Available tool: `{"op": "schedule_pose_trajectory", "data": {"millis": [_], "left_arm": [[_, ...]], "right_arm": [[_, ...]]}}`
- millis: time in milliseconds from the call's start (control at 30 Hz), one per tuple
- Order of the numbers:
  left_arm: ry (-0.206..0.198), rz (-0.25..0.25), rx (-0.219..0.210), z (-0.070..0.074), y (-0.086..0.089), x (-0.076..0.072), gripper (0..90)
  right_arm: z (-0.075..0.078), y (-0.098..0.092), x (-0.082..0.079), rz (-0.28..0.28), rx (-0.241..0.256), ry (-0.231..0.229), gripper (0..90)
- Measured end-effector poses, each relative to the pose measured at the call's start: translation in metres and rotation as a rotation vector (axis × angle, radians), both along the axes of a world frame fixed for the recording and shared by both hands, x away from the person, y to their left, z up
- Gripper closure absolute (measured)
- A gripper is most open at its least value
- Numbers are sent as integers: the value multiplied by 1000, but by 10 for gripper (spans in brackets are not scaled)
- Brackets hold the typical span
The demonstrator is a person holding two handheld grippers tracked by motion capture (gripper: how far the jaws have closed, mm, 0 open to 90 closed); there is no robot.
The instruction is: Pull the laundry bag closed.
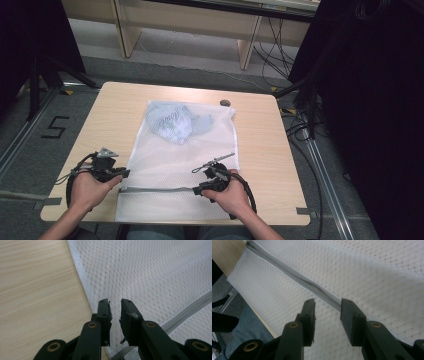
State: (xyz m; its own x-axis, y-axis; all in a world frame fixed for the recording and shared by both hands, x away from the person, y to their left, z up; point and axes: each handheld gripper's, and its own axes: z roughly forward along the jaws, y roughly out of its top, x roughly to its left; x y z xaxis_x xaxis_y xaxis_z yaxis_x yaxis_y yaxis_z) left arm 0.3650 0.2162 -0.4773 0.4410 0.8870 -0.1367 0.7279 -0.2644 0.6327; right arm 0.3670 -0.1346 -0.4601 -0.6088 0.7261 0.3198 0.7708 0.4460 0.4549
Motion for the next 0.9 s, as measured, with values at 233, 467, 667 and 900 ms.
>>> {"op": "schedule_pose_trajectory", "data": {"millis": [233, 467, 667, 900], "left_arm": [[9, 44, -27, -3, 3, 2, 798], [79, 81, -45, -6, 5, -4, 840], [157, 76, -21, -9, 8, -5, 850], [186, 91, -49, -13, 6, -3, 858]], "right_arm": [[3, 13, 0, 21, 22, 2, 660], [2, 31, 2, 52, 27, 4, 666], [-1, 54, 2, 81, 34, 14, 684], [-5, 72, 4, 94, 44, 28, 681]]}}
